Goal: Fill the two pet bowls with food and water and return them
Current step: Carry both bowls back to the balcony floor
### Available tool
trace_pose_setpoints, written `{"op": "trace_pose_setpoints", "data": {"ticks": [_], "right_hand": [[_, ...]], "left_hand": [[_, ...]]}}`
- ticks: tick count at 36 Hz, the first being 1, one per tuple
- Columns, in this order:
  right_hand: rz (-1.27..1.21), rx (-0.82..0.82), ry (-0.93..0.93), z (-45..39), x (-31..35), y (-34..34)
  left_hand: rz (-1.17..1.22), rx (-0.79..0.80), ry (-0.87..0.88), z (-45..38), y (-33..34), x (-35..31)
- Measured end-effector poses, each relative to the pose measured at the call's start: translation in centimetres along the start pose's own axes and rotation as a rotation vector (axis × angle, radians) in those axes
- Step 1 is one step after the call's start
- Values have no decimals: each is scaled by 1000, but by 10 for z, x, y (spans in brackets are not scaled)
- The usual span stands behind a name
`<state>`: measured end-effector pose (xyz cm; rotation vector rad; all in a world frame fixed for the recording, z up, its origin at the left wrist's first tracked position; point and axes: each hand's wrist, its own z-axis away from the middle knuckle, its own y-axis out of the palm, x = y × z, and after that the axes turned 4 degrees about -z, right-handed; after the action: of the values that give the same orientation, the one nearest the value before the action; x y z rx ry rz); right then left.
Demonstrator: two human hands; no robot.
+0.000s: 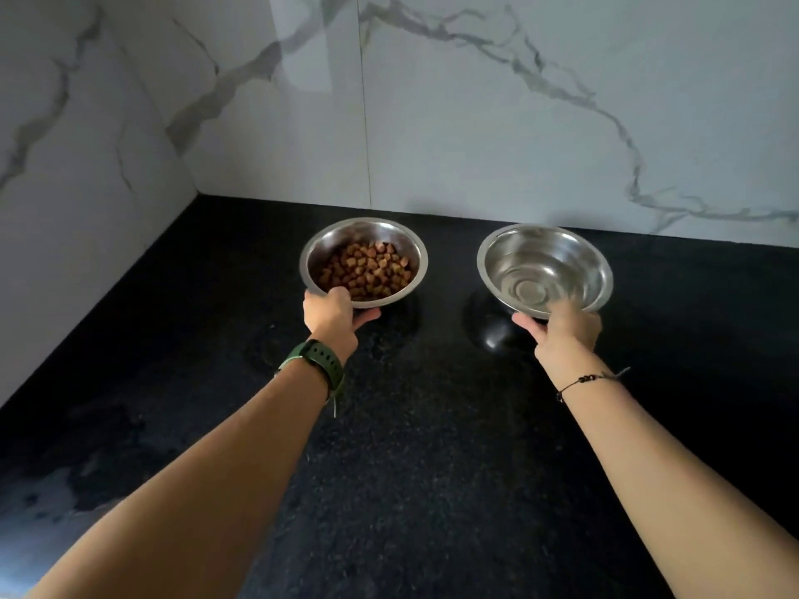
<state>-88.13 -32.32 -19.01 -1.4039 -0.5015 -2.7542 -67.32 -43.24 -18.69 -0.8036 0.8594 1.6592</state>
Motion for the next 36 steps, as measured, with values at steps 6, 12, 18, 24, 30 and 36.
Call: {"op": "trace_pose_setpoints", "data": {"ticks": [6, 12, 18, 24, 30, 36], "right_hand": [[-16, 33, 18, 0, -3, 0], [2, 116, 37, 18, -3, -3], [72, 201, 49, 48, 3, -11], [144, 300, 48, 82, -4, -22], [231, 444, 26, 124, -16, -39], [356, 655, 62, 183, -28, -66]], "left_hand": [[34, -7, 21, 8, -10, 9], [152, -31, 45, 25, -32, 11], [175, -89, 86, 40, -67, 11], [209, -124, 165, 67, -115, 10], [218, -202, 271, 110, -176, 8], [294, -272, 318, 176, -245, 15]]}}
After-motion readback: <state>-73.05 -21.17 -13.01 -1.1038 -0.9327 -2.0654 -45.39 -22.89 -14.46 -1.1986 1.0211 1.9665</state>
